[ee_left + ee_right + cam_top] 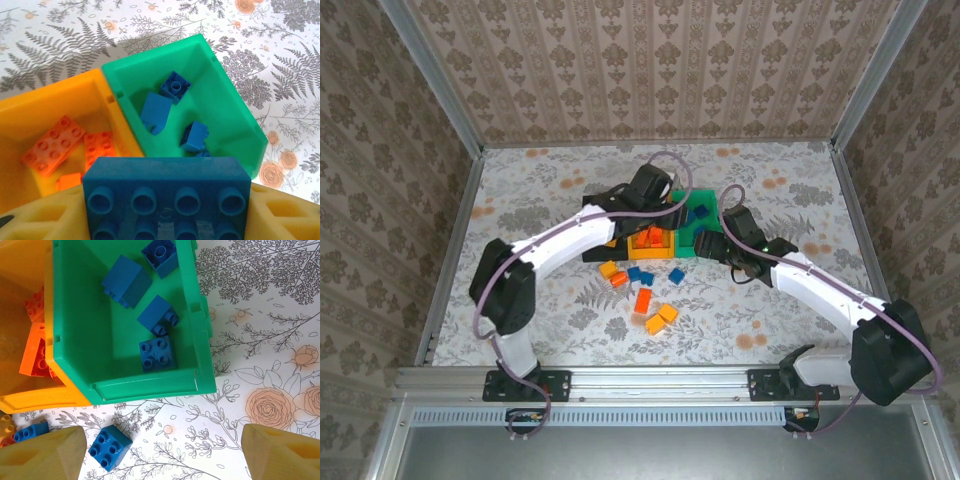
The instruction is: Sort the legos into containers by color
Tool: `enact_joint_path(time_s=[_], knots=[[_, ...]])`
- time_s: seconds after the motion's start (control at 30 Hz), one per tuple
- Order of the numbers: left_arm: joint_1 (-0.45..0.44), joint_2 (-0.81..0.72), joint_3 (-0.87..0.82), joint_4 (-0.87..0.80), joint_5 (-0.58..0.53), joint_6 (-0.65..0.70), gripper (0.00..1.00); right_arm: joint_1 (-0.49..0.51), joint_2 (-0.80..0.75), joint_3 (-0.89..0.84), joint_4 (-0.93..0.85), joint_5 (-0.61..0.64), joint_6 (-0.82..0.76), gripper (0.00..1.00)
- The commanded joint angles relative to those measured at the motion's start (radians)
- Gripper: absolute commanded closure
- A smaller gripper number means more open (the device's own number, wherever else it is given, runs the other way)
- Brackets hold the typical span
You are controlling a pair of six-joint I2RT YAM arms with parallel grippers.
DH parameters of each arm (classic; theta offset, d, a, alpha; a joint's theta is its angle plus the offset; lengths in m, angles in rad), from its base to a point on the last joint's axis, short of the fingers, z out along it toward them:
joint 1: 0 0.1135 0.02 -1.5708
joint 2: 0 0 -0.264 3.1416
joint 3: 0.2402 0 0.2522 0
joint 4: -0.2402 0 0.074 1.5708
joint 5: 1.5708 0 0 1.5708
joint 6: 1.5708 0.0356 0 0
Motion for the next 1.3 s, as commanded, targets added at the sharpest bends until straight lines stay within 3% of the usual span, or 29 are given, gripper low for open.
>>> enact_joint_path(time_s=[0.0,0.3,0.7,0.97,1.27], knots=[[0.014,0.087,0.109,-0.016,0.06,0.026,0.46,-0.001,-0.031,-0.017,-0.023,0.027,-0.002,0.17],[0.021,0.261,0.29,-0.034,0.154,-0.019,0.44,0.0,-0.041,-0.025,-0.025,0.034,-0.015,0.17],[0.025,0.258,0.311,-0.004,0.2,-0.069,0.15,0.001,-0.031,-0.025,-0.017,0.026,-0.019,0.17],[0.062,0.053,0.091,0.117,0.194,-0.119,0.04,0.029,-0.02,-0.02,-0.002,0.004,-0.018,0.16],[0.087,-0.378,-0.359,0.211,0.11,-0.16,0.0,0.163,0.081,0.017,0.031,0.03,0.027,0.15]])
